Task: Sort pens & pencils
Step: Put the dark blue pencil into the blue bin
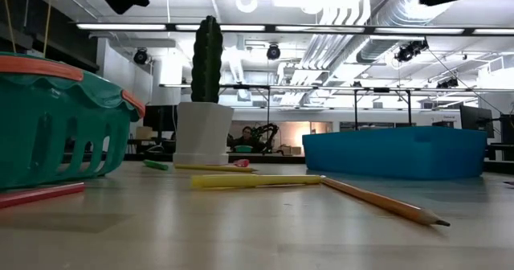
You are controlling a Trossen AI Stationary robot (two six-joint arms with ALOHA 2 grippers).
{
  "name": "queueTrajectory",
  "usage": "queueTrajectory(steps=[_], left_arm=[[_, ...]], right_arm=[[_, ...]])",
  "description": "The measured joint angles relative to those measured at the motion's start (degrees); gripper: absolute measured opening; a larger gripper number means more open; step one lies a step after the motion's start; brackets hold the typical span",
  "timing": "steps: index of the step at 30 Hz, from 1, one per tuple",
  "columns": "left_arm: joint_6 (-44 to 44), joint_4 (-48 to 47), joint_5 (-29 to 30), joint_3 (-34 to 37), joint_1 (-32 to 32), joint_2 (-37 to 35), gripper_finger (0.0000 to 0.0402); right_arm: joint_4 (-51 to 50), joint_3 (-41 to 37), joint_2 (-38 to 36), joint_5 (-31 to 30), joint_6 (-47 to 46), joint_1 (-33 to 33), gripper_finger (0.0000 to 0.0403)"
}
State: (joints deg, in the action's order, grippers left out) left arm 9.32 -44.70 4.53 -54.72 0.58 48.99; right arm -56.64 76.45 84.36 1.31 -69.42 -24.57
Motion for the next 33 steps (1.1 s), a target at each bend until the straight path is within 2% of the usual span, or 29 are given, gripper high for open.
queueTrajectory(steps=[3, 5, 11, 16, 23, 33], left_arm=[[3.34, -0.68, 6.70, 0.00, -3.59, -0.77, 0.0175], [5.70, -0.84, 9.08, 0.00, -5.60, -1.21, 0.0175], [11.88, -3.69, 12.28, 0.00, -10.15, -1.26, 0.0175], [15.64, -6.48, 14.51, 0.00, -12.85, -1.11, 0.0175], [16.91, -6.94, 15.50, 0.00, -14.12, -1.11, 0.0175], [16.37, -7.14, 17.43, 0.00, -14.10, -1.11, 0.0175]], right_arm=[[-2.04, -0.39, 0.04, -4.01, -6.81, -4.67, 0.0113], [-4.13, -0.42, 0.06, -6.36, -12.36, -8.07, 0.0113], [-8.95, -0.44, 0.43, -10.88, -32.78, -18.74, 0.0113], [-12.46, -0.46, 2.68, -11.29, -46.97, -25.69, 0.0113], [-11.17, -0.46, 7.78, -7.31, -53.27, -29.19, 0.0113], [-5.48, -0.50, 14.85, -6.69, -57.89, -30.79, 0.0113]])
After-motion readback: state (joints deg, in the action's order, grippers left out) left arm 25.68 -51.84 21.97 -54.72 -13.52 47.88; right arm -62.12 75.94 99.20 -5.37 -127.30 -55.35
